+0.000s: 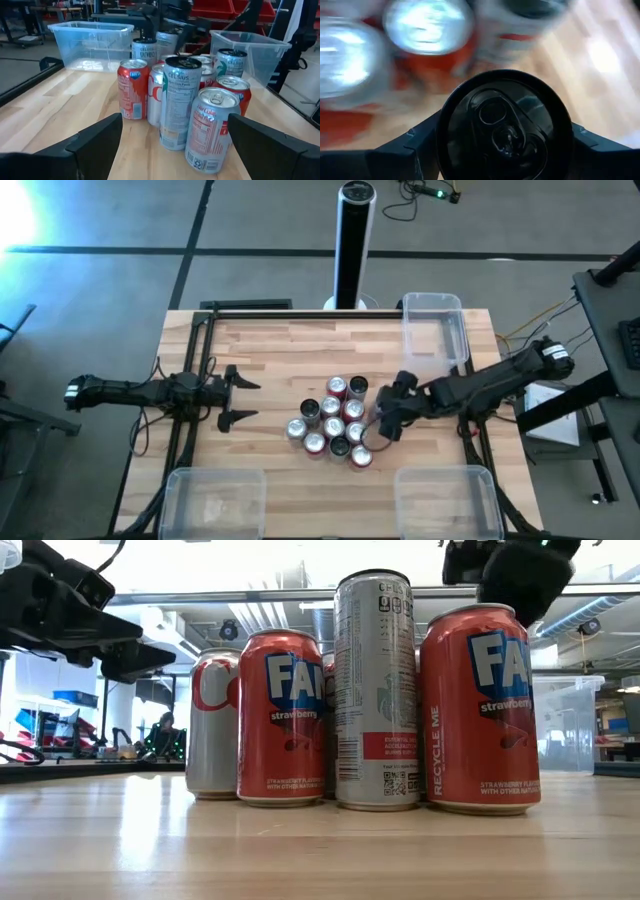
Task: Sort soda cans
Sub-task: Put the white-pink soda can into the top right white bin
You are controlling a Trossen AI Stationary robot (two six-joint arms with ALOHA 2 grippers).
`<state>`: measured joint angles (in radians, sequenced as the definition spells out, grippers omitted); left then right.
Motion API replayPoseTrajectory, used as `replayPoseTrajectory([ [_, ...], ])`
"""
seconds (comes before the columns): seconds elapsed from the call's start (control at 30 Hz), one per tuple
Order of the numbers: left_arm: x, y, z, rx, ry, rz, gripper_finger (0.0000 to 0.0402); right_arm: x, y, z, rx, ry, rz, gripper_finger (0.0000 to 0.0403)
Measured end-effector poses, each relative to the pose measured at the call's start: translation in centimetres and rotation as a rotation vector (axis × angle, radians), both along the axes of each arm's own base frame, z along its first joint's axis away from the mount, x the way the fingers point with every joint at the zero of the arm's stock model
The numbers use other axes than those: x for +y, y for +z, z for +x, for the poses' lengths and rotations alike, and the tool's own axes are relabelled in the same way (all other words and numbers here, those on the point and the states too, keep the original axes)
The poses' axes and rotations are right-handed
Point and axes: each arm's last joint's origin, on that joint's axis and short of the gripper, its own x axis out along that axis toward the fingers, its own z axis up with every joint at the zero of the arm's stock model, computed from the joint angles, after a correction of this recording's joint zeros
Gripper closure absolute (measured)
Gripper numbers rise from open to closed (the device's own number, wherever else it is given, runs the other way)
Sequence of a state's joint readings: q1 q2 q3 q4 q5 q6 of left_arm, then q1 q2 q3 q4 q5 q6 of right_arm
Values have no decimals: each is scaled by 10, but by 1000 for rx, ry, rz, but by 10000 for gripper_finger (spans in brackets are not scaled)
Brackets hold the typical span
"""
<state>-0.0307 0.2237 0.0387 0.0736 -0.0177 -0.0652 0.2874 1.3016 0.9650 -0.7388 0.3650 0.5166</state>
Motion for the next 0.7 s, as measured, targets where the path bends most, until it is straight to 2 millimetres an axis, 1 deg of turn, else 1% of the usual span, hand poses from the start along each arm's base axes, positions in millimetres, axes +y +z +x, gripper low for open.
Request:
replayPoseTrajectory([
  [0.17, 0, 1, 0, -12, -2, 26, 55, 24, -5, 8, 32, 73, 2, 138],
  [0.27, 0, 1, 0, -13, -2, 26, 55, 33, -8, 13, 44, 95, -11, 139],
  [0.37, 0, 2, 0, -19, -3, 25, 55, 36, -10, 20, 48, 94, -16, 136],
  [0.5, 0, 4, 0, -38, 0, -10, 55, 38, -9, 25, 51, 92, -20, 106],
  [0.6, 0, 6, 0, -56, 4, -80, 55, 38, 0, 26, 46, 87, -13, 74],
  [0.7, 0, 5, 0, -51, 9, -149, 55, 37, 22, 23, 30, 62, 5, 48],
])
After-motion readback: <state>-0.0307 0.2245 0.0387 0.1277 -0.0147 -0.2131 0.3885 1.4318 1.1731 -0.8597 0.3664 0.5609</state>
